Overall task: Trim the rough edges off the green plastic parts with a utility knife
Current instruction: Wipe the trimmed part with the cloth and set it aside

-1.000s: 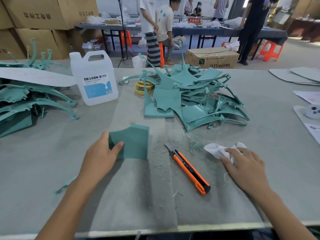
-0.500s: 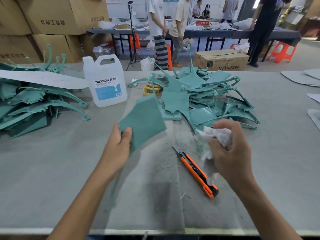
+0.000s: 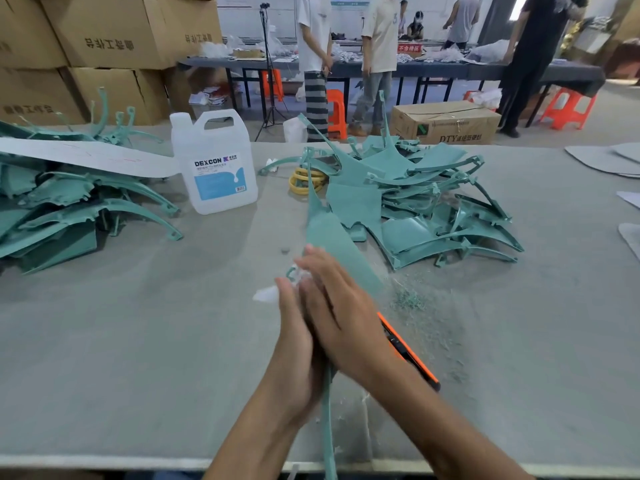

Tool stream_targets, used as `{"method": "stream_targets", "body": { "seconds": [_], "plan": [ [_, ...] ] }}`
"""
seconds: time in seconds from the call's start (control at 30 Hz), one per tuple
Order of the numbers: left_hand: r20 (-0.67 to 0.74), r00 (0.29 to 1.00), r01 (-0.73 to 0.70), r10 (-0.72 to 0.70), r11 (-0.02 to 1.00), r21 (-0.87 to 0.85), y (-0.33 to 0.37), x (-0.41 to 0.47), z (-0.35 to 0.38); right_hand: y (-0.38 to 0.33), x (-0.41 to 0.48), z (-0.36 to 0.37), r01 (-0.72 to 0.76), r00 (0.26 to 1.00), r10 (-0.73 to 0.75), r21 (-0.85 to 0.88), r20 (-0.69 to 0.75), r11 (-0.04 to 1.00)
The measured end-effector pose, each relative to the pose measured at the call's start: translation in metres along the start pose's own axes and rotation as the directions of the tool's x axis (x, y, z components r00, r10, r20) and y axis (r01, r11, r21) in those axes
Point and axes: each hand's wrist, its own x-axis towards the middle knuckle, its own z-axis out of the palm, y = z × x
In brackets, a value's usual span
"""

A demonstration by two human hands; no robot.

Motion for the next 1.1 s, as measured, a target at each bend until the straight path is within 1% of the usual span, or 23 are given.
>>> {"method": "stream_targets", "body": {
  "seconds": [0.1,0.17,0.2,0.27,0.3,0.33,0.4,0.43,0.47,0.5,0.53,0.6,0.63,0.67,0.77,0.83,0.87,0.9,0.97,1.0,1.03,1.07,1.1],
  "plan": [
    [0.032,0.998,0.042,-0.046,0.992,0.119,-0.002,0.003,-0.001,0.010,0.027,-0.011,-0.044,0.999,0.049,-0.151,0.024,0.987],
    [0.076,0.994,0.064,-0.076,0.987,0.149,0.000,-0.001,-0.006,0.018,0.038,-0.019,-0.103,0.995,0.097,-0.258,-0.039,0.961],
    [0.072,0.994,0.072,-0.087,0.980,0.184,0.001,-0.004,-0.009,0.023,0.041,-0.024,-0.167,0.984,0.144,-0.277,-0.100,0.946],
    [0.068,0.993,0.075,-0.094,0.967,0.243,0.000,-0.008,-0.016,0.026,0.037,-0.025,-0.288,0.947,0.249,-0.191,-0.203,0.939],
    [0.071,0.993,0.070,-0.092,0.962,0.263,0.000,-0.008,-0.017,0.020,0.030,-0.019,-0.293,0.944,0.268,-0.121,-0.192,0.948],
    [0.058,0.996,0.048,-0.067,0.959,0.279,0.000,-0.007,-0.017,0.013,0.019,-0.008,-0.222,0.968,0.209,-0.082,-0.141,0.972],
    [0.033,0.999,-0.028,0.018,0.945,0.325,-0.002,-0.004,-0.018,-0.001,-0.001,0.010,0.036,0.999,-0.036,-0.114,0.001,0.993],
    [0.041,0.999,-0.041,0.028,0.935,0.352,-0.001,-0.006,-0.017,0.003,-0.001,0.010,0.137,0.991,-0.133,-0.159,0.031,0.978],
    [0.046,0.999,-0.006,-0.010,0.942,0.335,0.001,-0.010,-0.015,0.009,0.008,0.003,0.158,0.987,-0.160,-0.207,0.010,0.965],
    [0.059,0.997,0.035,-0.058,0.942,0.333,0.001,-0.013,-0.016,0.014,0.020,-0.006,0.093,0.993,-0.108,-0.250,-0.048,0.964],
    [0.072,0.994,0.056,-0.084,0.942,0.331,0.001,-0.017,-0.018,0.017,0.031,-0.017,-0.028,0.991,-0.007,-0.261,-0.132,0.965],
    [0.068,0.996,0.040,-0.064,0.949,0.313,0.002,-0.021,-0.020,0.021,0.043,-0.032,-0.243,0.935,0.195,-0.136,-0.297,0.960],
    [0.062,0.997,0.026,-0.047,0.952,0.304,0.002,-0.022,-0.022,0.021,0.042,-0.032,-0.283,0.913,0.241,-0.084,-0.330,0.955],
    [0.070,0.997,0.011,-0.034,0.952,0.304,0.002,-0.021,-0.021,0.018,0.038,-0.029,-0.283,0.913,0.241,-0.083,-0.330,0.956],
    [0.062,0.998,-0.036,0.016,0.942,0.335,0.004,-0.020,-0.014,0.023,0.019,-0.016,-0.255,0.929,0.224,-0.069,-0.296,0.965],
    [0.021,0.996,-0.088,0.086,0.932,0.351,0.007,-0.019,-0.011,0.032,0.009,-0.010,-0.346,0.902,0.346,0.048,-0.258,0.937],
    [-0.001,0.991,-0.125,0.135,0.922,0.365,0.010,-0.018,-0.010,0.037,0.004,-0.008,-0.407,0.884,0.418,0.095,-0.208,0.909],
    [-0.020,0.984,-0.156,0.176,0.915,0.372,0.013,-0.017,-0.010,0.041,-0.002,-0.007,-0.459,0.871,0.467,0.083,-0.155,0.884],
    [-0.068,0.964,-0.213,0.257,0.899,0.382,0.021,-0.014,-0.010,0.044,-0.012,-0.011,-0.517,0.854,0.513,-0.017,-0.085,0.856],
    [-0.079,0.947,-0.252,0.311,0.872,0.420,0.025,-0.015,-0.011,0.046,-0.016,-0.017,-0.532,0.845,0.530,-0.001,-0.071,0.847],
    [-0.070,0.929,-0.285,0.363,0.824,0.490,0.030,-0.016,-0.011,0.042,-0.017,-0.024,-0.551,0.828,0.557,0.098,-0.058,0.829],
    [-0.032,0.913,-0.311,0.407,0.744,0.592,0.034,-0.017,-0.012,0.035,-0.013,-0.032,-0.560,0.811,0.584,0.259,-0.021,0.787],
    [0.031,0.897,-0.326,0.440,0.615,0.718,0.036,-0.019,-0.014,0.026,-0.007,-0.040,-0.567,0.795,0.605,0.423,0.055,0.707]
  ]
}}
